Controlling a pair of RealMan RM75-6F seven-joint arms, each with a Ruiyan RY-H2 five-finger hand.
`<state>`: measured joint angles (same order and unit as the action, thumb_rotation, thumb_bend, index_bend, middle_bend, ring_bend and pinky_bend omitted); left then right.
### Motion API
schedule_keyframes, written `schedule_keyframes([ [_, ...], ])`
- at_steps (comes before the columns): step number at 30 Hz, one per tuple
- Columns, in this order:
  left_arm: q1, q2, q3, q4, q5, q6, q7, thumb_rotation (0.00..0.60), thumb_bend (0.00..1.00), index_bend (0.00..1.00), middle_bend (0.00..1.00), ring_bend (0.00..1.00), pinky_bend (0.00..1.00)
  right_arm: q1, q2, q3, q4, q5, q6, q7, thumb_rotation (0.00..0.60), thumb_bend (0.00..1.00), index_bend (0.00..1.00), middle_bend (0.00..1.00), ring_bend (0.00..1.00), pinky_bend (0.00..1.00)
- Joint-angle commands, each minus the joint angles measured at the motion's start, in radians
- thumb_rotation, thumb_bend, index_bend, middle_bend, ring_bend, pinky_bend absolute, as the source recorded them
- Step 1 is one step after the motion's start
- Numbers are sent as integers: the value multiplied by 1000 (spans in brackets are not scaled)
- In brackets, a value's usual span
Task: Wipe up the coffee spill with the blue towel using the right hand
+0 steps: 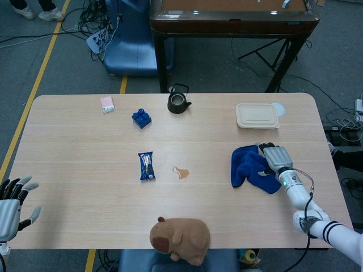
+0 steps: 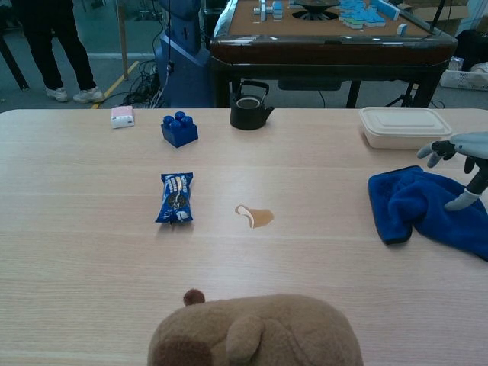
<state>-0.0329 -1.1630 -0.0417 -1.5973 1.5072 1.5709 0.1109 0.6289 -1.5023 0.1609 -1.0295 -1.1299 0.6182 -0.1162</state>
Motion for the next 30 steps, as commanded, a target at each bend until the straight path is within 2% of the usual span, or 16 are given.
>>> schedule_keyframes([
  [1,1,0,1,1,0,1,-1,600,268,282,164,123,66,20,-25,-10,20,-13,-14,5,600,115,136,253,154,298],
  [4,5,0,1,3,0,5,-6,600,268,285,164,123,66,28,-34,-15,20,-30,-6,16,600,215,320,330,244,417],
  [7,9,2,1,6,-2,8,-11,600,268,289,164,123,66,34,-33,-26,15,-51,-7,24,600,322,511,459,369,565],
  [11,12,0,1,11,0,11,-17,600,268,292,164,123,66,38,-20,-26,-16,-74,8,50,600,464,616,603,530,713],
  [14,15,1,2,15,0,14,-23,600,269,295,164,123,66,34,-2,-8,-59,-90,46,94,600,552,650,640,588,776],
  [19,21,8,2,17,6,27,-32,600,268,296,164,123,67,41,38,33,-170,-137,124,171,600,557,658,646,592,781],
  [24,30,15,6,16,16,41,-44,600,268,296,164,123,66,80,38,78,-230,-169,193,149,600,557,658,645,592,782],
  [30,46,22,12,18,23,60,-59,600,268,296,164,123,66,161,-36,144,-220,-140,227,79,600,557,657,644,592,783],
])
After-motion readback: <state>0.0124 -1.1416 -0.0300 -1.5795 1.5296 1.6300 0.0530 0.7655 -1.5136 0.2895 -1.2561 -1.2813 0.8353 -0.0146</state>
